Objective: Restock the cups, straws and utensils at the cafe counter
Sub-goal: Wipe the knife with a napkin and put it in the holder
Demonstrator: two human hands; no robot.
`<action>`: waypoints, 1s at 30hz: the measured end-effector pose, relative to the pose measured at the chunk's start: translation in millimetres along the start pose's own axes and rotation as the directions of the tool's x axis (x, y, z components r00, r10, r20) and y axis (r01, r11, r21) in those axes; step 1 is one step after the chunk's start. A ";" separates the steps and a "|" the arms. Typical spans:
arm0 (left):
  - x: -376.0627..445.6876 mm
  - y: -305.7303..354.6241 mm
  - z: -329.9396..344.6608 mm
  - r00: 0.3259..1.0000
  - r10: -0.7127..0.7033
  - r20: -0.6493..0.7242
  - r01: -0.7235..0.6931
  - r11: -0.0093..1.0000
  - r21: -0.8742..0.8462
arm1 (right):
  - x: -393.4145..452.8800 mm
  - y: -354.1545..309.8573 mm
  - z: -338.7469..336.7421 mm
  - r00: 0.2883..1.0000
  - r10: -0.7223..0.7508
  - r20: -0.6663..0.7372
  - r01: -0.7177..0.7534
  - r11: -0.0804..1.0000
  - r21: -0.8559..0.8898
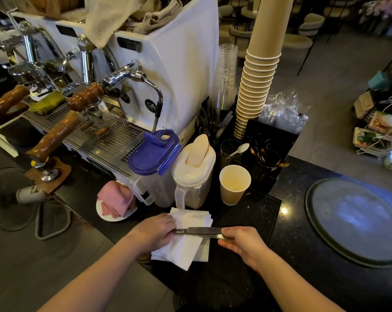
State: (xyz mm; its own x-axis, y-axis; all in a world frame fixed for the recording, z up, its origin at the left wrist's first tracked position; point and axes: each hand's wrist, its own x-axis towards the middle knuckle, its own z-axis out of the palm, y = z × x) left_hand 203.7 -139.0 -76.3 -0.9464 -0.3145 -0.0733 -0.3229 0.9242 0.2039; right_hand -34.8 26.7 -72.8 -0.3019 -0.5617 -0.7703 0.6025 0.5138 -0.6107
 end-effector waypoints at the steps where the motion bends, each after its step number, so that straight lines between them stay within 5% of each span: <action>1: 0.2 0.7 0.0 1.000 0.003 0.004 -0.003 1.000 -0.004 | -0.9 -0.4 0.0 1.000 -0.009 0.002 0.009 1.000 0.002; 20: -6.1 29.8 -11.0 0.995 0.074 -0.063 -0.066 0.990 0.123 | -50.4 -35.9 3.4 0.975 -0.201 -0.099 0.193 0.978 -0.082; 24: -2.2 64.5 -36.7 0.983 0.057 -0.174 -0.055 0.998 0.015 | -88.3 -79.0 -3.6 0.950 -0.310 -0.041 0.298 0.938 -0.175; 30: 31.8 112.2 -112.0 0.899 -0.018 -0.437 -0.068 0.981 -0.182 | -143.7 -177.5 -5.5 0.810 -0.585 0.035 0.574 0.781 -0.247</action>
State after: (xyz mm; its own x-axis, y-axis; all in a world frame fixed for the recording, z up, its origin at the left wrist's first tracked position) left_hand 137.0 -69.5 53.6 -0.8470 -0.3943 0.3566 -0.2528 0.8888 0.3823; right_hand -102.4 19.8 145.3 -0.5714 -0.7781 -0.2609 0.1146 0.2391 -0.9642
